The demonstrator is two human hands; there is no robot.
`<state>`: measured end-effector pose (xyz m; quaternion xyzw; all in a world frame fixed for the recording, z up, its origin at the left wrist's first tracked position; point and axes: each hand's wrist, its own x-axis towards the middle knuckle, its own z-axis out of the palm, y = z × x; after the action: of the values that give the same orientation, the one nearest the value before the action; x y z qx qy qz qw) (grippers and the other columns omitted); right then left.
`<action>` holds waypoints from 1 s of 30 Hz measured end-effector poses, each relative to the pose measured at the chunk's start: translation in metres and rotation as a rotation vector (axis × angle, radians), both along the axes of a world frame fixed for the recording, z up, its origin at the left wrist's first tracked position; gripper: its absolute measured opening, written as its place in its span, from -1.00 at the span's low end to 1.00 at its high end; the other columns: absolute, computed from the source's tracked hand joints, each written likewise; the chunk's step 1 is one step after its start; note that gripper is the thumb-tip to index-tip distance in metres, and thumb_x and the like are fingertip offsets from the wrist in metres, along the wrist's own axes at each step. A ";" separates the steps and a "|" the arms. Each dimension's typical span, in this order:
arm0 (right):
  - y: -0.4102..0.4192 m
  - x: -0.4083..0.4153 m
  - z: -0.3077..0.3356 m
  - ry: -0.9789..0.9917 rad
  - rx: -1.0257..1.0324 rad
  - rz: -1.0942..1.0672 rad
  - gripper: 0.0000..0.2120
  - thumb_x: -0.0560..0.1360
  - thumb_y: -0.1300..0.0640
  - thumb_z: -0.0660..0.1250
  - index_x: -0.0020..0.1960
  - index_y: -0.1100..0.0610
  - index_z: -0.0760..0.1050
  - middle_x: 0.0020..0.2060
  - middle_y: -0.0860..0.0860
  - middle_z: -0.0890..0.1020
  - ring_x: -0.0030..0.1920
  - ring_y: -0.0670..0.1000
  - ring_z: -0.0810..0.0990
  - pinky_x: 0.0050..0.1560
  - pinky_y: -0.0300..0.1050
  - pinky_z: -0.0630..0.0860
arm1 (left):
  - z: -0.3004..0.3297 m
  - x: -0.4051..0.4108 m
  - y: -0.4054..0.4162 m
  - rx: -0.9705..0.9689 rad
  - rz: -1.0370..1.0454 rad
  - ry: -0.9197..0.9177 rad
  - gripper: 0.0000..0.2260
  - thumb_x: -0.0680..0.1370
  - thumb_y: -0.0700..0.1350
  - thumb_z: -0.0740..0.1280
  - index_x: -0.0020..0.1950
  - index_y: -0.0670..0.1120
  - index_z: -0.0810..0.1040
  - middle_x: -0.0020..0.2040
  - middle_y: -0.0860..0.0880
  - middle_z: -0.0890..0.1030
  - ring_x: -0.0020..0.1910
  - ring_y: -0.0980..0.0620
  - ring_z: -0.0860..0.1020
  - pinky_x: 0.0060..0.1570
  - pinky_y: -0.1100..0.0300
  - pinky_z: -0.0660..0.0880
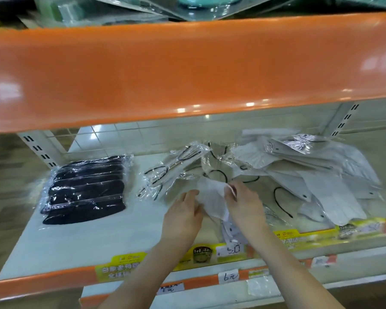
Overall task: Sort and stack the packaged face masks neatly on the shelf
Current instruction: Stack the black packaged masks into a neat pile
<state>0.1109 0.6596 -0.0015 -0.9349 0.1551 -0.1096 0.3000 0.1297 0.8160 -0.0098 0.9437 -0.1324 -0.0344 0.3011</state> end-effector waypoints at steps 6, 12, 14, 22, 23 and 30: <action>-0.017 0.003 0.005 0.035 0.127 0.018 -0.80 0.62 0.06 0.11 -0.06 0.15 0.40 -0.27 0.11 0.52 -0.18 0.21 0.54 -0.22 0.00 0.37 | 0.005 -0.001 -0.019 -0.459 0.077 0.145 -0.72 0.60 -0.10 0.24 0.31 -0.06 0.40 0.23 0.02 0.48 -0.06 0.24 0.54 -0.08 0.45 0.45; -0.023 0.002 0.001 -0.051 0.270 0.030 -0.73 0.59 0.09 0.13 -0.28 0.08 0.27 -0.44 0.02 0.40 -0.36 0.10 0.39 -0.30 -0.02 0.32 | 0.023 0.000 -0.036 -0.844 0.133 0.345 -0.81 0.65 -0.04 0.12 0.21 -0.03 0.43 0.12 -0.06 0.55 0.02 0.04 0.59 -0.09 0.30 0.54; -0.024 -0.001 0.005 -0.081 0.317 0.054 -0.74 0.60 0.06 0.12 -0.25 0.08 0.36 -0.41 -0.02 0.47 -0.33 0.07 0.45 -0.29 -0.06 0.36 | 0.028 0.001 -0.040 -0.860 0.123 0.346 -0.83 0.65 0.00 0.09 0.12 0.03 0.44 0.03 0.03 0.55 -0.06 0.10 0.60 -0.13 0.31 0.54; -0.032 -0.001 0.003 -0.068 0.176 0.141 -0.85 0.59 0.08 0.21 0.10 0.05 0.51 0.01 -0.01 0.60 -0.01 0.07 0.57 0.01 0.02 0.48 | 0.024 0.018 -0.059 -0.590 0.270 0.428 -0.64 0.55 -0.02 0.28 0.23 -0.19 0.34 0.04 -0.15 0.54 -0.01 -0.08 0.54 -0.17 0.15 0.39; -0.032 0.000 0.001 -0.044 0.130 0.170 -0.83 0.59 0.08 0.21 0.13 0.05 0.50 0.05 -0.02 0.58 0.02 0.06 0.55 0.01 -0.01 0.47 | 0.024 0.021 -0.061 -0.588 0.281 0.412 -0.62 0.49 -0.04 0.31 0.21 -0.22 0.37 0.05 -0.19 0.56 -0.02 -0.11 0.55 -0.20 0.14 0.40; -0.030 -0.003 -0.011 -0.057 -0.011 0.306 -0.67 0.44 0.00 0.09 0.06 0.07 0.53 -0.06 0.02 0.60 -0.04 0.13 0.56 -0.22 -0.06 0.43 | 0.025 0.025 -0.074 -0.429 0.165 0.104 -0.65 0.54 -0.26 0.18 0.32 -0.06 0.40 0.03 -0.06 0.62 -0.08 0.02 0.58 -0.26 0.25 0.44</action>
<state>0.1080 0.6296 -0.0124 -0.9457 0.0018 -0.0898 0.3124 0.1550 0.7415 0.0151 0.8628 -0.0432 -0.0291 0.5028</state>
